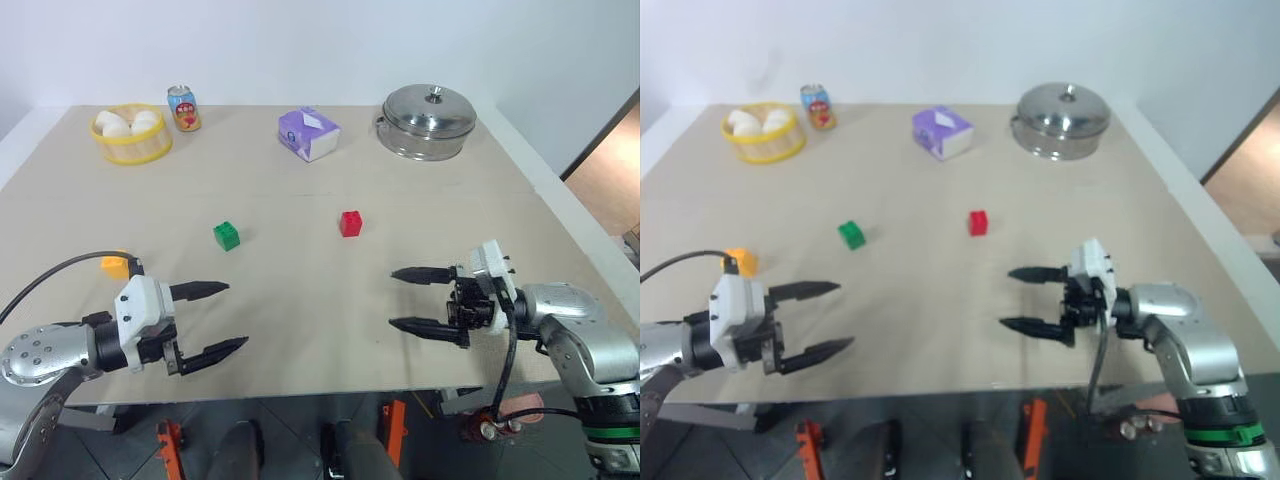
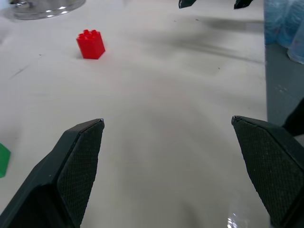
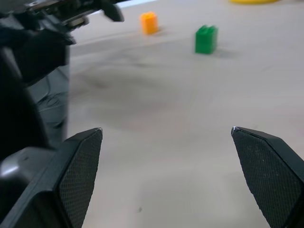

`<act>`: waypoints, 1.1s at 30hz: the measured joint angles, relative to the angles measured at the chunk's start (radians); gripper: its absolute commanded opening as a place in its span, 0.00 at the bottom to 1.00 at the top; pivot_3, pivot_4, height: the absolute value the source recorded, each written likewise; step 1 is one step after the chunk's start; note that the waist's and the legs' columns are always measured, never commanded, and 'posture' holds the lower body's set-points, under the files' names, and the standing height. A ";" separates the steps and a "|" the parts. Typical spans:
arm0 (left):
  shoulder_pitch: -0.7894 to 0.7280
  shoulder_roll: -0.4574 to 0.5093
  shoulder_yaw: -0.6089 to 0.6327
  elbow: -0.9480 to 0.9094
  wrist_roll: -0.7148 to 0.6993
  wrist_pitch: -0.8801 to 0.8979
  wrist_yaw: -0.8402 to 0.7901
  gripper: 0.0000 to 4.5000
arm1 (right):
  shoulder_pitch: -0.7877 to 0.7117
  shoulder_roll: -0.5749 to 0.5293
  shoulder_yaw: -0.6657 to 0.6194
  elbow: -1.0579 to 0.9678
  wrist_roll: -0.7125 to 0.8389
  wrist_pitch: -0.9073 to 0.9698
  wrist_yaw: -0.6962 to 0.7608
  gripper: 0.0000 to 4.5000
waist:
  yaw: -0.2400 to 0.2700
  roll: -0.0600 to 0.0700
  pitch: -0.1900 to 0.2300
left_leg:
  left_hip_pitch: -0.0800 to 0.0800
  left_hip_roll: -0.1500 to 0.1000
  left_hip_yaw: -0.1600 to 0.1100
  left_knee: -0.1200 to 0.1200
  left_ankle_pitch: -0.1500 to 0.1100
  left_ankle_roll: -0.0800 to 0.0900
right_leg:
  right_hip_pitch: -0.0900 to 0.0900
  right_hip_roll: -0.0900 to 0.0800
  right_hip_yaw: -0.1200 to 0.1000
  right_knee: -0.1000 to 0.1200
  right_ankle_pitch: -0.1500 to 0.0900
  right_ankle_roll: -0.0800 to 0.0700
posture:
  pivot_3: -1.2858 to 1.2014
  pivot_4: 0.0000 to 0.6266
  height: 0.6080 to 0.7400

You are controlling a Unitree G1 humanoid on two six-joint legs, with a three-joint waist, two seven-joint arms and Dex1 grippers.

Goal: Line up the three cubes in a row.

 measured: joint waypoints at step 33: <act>-0.365 -0.566 -0.245 0.286 0.290 -0.168 0.514 1.00 | -0.481 0.631 0.026 0.745 -0.417 -0.198 -1.017 0.81 | -0.006 -0.001 -0.002 | 0.000 0.000 0.008 0.002 0.005 0.004 | -0.003 0.008 0.019 0.000 0.017 0.009 | 0.52 0.24 1.00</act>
